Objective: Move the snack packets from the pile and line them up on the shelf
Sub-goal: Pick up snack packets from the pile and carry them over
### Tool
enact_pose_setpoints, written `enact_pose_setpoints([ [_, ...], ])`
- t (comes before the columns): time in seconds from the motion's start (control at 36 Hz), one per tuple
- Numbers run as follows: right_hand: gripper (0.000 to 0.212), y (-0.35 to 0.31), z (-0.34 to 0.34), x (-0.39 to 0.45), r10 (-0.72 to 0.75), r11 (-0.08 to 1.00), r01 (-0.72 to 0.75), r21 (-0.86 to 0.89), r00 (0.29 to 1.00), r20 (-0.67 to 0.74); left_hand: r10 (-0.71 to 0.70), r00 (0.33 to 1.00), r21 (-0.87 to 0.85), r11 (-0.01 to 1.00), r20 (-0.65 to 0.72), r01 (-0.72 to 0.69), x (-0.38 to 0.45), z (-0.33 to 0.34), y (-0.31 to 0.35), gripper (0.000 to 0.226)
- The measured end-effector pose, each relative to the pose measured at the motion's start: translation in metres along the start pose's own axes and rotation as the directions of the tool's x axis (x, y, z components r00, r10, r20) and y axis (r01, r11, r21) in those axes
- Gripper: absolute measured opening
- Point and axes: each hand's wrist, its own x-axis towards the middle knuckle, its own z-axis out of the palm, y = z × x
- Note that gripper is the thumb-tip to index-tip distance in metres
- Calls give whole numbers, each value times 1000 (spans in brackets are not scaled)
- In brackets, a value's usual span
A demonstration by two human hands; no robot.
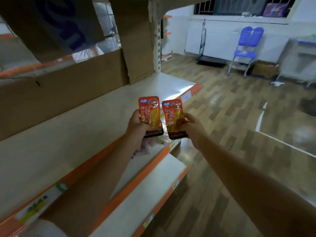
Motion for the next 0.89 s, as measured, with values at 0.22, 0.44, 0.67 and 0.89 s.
enact_pose_setpoints([
  [0.22,42,-34,-29,103,26,996,-37,82,990,137,-11,999,-29,1000,-49,9,80,47,25,54],
  [0.44,34,-46,-41,206,30,998,-18,-58,973,229,-63,973,-61,997,-221,51,150,77,21,56],
  [0.67,32,-52,-56,310,-3,960,95,-262,944,331,-144,893,-126,987,-427,99,214,124,13,56],
  [0.89,30,-45,-58,391,33,828,230,-511,890,455,-191,808,-125,981,-557,145,255,155,12,55],
])
